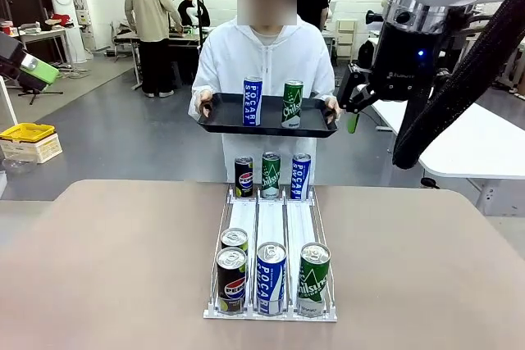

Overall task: Retrieve and hand over the desired beverage to the person.
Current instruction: Place the picked can on the Handle tray extended by the person.

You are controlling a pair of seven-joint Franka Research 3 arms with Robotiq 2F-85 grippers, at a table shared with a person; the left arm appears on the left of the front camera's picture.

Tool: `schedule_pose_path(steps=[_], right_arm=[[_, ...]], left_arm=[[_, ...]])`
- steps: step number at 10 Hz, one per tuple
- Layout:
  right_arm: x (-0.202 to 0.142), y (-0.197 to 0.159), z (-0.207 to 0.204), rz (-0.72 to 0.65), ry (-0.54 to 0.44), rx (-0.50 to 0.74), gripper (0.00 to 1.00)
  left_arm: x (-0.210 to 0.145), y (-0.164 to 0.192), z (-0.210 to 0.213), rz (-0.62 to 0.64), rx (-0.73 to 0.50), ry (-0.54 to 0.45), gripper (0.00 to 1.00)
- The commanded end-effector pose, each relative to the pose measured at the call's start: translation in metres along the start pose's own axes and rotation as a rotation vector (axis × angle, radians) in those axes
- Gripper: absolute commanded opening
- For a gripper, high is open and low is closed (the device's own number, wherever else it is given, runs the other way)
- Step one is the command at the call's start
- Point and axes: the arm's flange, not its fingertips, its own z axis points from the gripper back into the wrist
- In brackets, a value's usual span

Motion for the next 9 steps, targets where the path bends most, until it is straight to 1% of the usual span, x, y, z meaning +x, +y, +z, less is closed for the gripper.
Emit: schedule_pose_path(steps=[1, 9], right_arm=[[-0.0003, 0.0044, 0.0013, 0.016, -0.002, -0.008, 1.0], [-0.0003, 0.0044, 0.0013, 0.016, -0.002, -0.008, 1.0]], left_arm=[[-0.0002, 0.0019, 0.0005, -0.02, -0.016, -0.015, 1.0], [-0.0002, 0.0019, 0.0005, -0.02, -0.016, -0.015, 1.0]])
